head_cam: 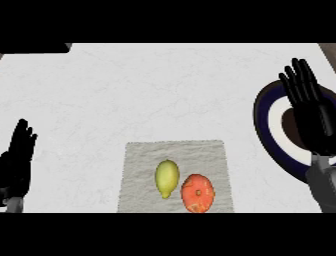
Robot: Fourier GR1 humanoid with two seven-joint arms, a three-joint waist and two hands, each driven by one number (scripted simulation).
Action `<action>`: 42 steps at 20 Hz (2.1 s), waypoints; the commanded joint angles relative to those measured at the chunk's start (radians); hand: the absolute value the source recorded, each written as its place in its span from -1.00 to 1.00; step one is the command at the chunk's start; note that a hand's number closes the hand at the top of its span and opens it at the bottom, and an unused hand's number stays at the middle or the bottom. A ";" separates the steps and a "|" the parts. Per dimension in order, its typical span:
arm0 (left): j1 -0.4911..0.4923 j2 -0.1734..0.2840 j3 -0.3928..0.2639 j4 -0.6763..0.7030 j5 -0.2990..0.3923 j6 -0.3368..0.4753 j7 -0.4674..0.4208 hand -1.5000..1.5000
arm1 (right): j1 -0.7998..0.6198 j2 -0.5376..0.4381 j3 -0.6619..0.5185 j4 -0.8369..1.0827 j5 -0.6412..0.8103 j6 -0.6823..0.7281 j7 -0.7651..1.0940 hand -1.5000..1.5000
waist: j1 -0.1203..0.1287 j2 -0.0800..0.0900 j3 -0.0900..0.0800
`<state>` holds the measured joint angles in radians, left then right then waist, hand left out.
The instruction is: Pick the lemon from the placemat and place it in the plate
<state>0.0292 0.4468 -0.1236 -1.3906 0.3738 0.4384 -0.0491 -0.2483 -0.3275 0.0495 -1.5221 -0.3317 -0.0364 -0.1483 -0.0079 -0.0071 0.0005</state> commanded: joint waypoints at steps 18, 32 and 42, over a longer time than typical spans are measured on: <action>-0.267 0.095 -0.213 -0.217 -0.106 -0.327 -0.033 0.00 | -0.439 0.093 0.642 0.143 0.662 0.009 0.913 -1.00 | 0.036 0.001 -0.004; -0.253 0.112 -0.122 -0.176 -0.096 -0.406 -0.050 0.00 | -0.515 0.296 0.539 0.085 0.418 0.303 1.463 -1.00 | 0.004 0.005 -0.002; -0.243 0.091 -0.113 -0.250 -0.107 -0.406 0.006 0.00 | -0.553 0.187 0.482 0.134 0.384 0.299 1.499 -1.00 | 0.008 0.003 -0.001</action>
<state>-0.2175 0.5388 -0.2494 -1.6101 0.2537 0.0496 -0.0683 -0.7781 -0.1241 0.5597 -1.3919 0.0602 0.2030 1.1703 -0.0023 -0.0039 -0.0009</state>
